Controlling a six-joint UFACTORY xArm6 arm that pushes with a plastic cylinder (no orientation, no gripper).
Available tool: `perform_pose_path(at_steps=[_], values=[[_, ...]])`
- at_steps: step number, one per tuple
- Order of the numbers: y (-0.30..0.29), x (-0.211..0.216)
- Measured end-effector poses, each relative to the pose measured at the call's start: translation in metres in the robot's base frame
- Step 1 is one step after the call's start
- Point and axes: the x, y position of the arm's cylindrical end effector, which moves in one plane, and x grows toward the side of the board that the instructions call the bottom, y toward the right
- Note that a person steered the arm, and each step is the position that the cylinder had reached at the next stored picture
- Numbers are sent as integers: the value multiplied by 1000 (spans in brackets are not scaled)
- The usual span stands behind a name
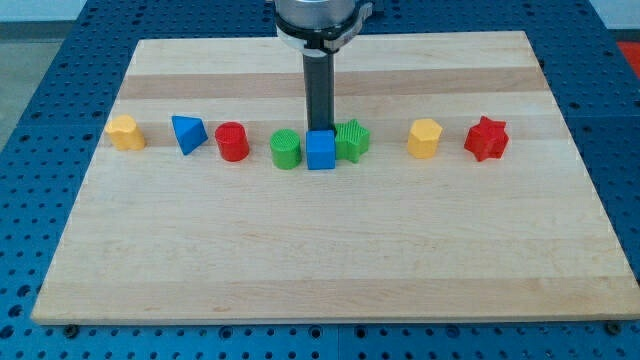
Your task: Move your arm parallel to the bottom of the yellow hexagon
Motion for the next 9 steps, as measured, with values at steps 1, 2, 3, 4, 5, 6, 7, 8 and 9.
perform_pose_path(at_steps=[1, 2, 3, 4, 5, 6, 7, 8, 9], values=[[0, 0], [9, -19], [18, -50], [51, -59], [119, -66], [212, -67], [316, -64], [353, 7], [314, 101]])
